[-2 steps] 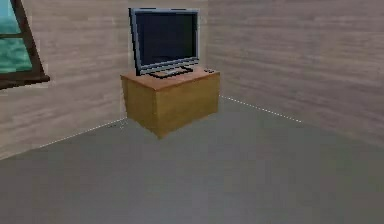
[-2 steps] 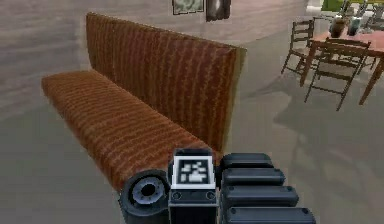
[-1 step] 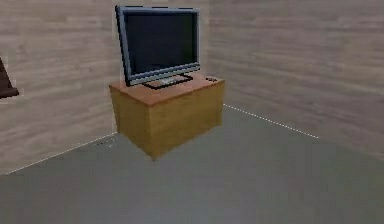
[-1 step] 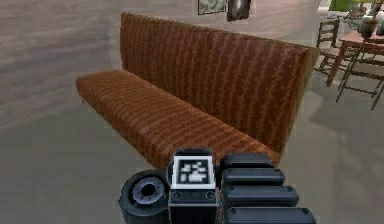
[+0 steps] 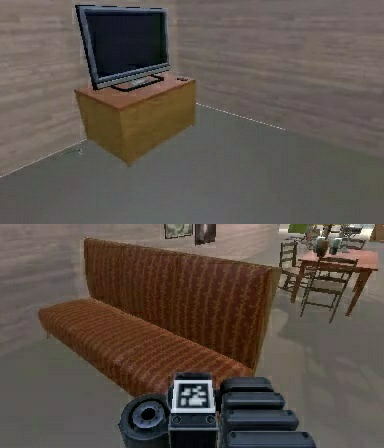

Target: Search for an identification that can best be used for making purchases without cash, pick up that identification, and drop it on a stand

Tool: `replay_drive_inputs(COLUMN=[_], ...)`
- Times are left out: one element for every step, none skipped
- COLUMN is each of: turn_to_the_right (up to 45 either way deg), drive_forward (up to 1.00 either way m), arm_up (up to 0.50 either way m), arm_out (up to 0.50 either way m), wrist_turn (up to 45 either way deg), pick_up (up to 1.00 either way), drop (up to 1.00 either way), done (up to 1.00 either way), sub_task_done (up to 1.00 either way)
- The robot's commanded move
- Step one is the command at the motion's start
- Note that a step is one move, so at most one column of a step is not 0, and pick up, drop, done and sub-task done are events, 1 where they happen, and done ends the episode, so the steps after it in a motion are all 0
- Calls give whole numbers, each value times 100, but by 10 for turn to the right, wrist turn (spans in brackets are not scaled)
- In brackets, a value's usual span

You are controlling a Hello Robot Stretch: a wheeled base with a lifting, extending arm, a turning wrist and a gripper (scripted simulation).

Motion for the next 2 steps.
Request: replay_drive_inputs(turn_to_the_right=[30,0], drive_forward=[0,100], arm_up=[0,0], arm_out=[0,0], wrist_turn=[0,0], pick_up=[0,0], drop=[0,0], done=[0,0], sub_task_done=[0,0])
